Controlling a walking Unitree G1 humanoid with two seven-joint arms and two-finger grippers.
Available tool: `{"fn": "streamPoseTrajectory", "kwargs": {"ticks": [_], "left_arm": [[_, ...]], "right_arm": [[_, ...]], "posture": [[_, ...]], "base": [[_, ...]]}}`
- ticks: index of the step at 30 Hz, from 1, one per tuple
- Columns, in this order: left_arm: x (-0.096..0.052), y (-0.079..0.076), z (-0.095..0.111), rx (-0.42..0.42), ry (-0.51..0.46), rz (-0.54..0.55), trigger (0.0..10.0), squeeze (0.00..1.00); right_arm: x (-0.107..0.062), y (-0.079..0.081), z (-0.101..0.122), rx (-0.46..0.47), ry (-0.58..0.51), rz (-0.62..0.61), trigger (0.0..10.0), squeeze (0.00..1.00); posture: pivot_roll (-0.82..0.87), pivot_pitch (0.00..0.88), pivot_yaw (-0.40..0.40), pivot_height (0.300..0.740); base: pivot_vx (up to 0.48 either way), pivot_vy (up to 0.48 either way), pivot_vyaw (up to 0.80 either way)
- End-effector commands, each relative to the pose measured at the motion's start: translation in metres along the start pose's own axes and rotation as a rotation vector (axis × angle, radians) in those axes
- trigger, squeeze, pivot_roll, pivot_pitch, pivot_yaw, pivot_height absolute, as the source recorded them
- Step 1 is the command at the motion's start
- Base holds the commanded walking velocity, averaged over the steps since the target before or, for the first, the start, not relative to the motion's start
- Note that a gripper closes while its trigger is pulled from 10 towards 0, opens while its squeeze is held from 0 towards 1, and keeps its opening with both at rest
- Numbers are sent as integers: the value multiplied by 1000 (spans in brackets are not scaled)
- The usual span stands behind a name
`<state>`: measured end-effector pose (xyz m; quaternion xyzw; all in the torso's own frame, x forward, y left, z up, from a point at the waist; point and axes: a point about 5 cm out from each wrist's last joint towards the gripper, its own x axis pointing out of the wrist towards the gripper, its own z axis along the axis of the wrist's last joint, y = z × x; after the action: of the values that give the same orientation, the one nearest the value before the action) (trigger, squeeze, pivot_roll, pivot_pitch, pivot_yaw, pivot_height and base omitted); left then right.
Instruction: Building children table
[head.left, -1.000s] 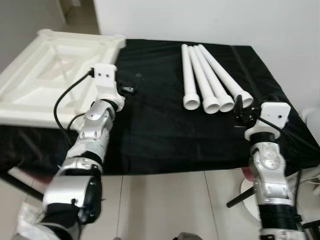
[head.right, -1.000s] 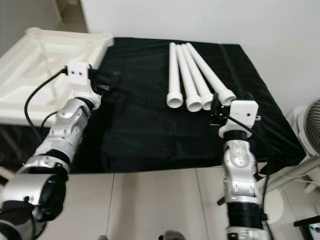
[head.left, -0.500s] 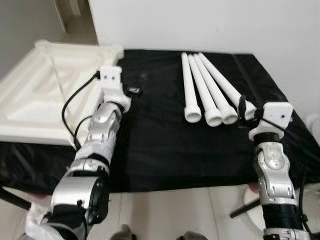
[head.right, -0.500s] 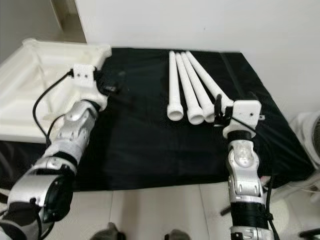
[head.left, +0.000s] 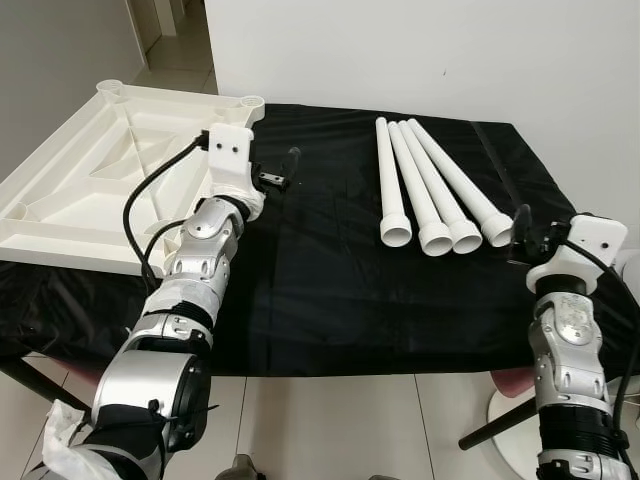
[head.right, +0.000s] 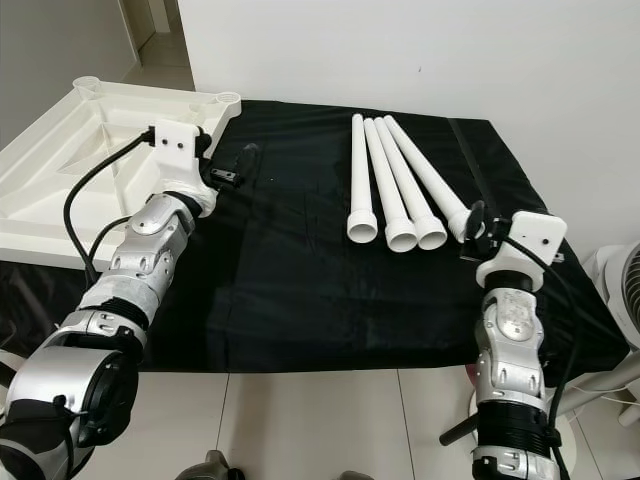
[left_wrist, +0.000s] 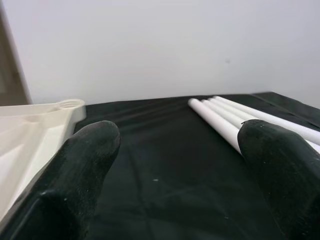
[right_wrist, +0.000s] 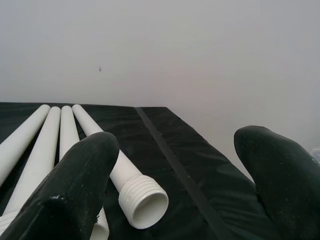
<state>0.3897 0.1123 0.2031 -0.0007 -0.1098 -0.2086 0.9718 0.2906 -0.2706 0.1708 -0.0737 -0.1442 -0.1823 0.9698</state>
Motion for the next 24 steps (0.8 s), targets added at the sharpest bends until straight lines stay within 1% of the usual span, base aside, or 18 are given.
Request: {"fn": "streamPoseTrajectory", "kwargs": {"ticks": [1,6,8,10,11,13,14,16,18,21,23,24], "left_arm": [[6,-8,8,25,-1,-91,10000,0],[8,-8,10,28,5,-98,10000,0],[9,-8,12,33,10,-100,10000,0],[10,-9,13,35,11,-102,10000,0],[11,-10,15,39,13,-107,10000,0],[12,-11,17,40,14,-112,10000,0],[12,-11,17,40,14,-112,10000,0],[12,-12,19,60,19,-118,10000,0],[12,-12,19,59,29,-121,10000,0],[13,-13,20,57,31,-121,10000,0],[13,-13,23,60,28,-128,10000,0],[13,-13,23,60,28,-128,10000,0]], "right_arm": [[5,-4,4,-24,-7,7,10000,0],[7,-4,7,-47,-15,35,10000,0],[10,0,8,-54,-14,78,10000,0],[12,2,8,-54,-10,102,10000,0],[14,4,9,-57,-5,130,10000,0],[16,8,8,-53,6,167,10000,0],[16,8,8,-53,6,167,10000,0],[17,11,8,-45,16,197,10000,0],[18,15,7,-31,24,231,10000,0],[19,16,7,-32,27,241,10000,0],[22,17,8,-2,26,264,10000,0],[22,17,8,-2,26,264,10000,0]], "posture": [[-22,27,7,740],[-27,40,10,740],[-35,71,12,740],[-35,71,12,740],[-41,88,15,740],[-42,95,16,740],[-42,95,16,740],[-42,126,19,740],[-40,150,21,740],[-40,150,21,740],[-29,196,21,740],[-29,196,21,740]], "base": [[0,0,0],[0,0,0],[0,0,0],[0,0,0],[0,0,0],[0,0,0],[0,0,0],[0,0,0],[0,0,0],[0,0,0],[0,0,0],[0,0,0]]}}
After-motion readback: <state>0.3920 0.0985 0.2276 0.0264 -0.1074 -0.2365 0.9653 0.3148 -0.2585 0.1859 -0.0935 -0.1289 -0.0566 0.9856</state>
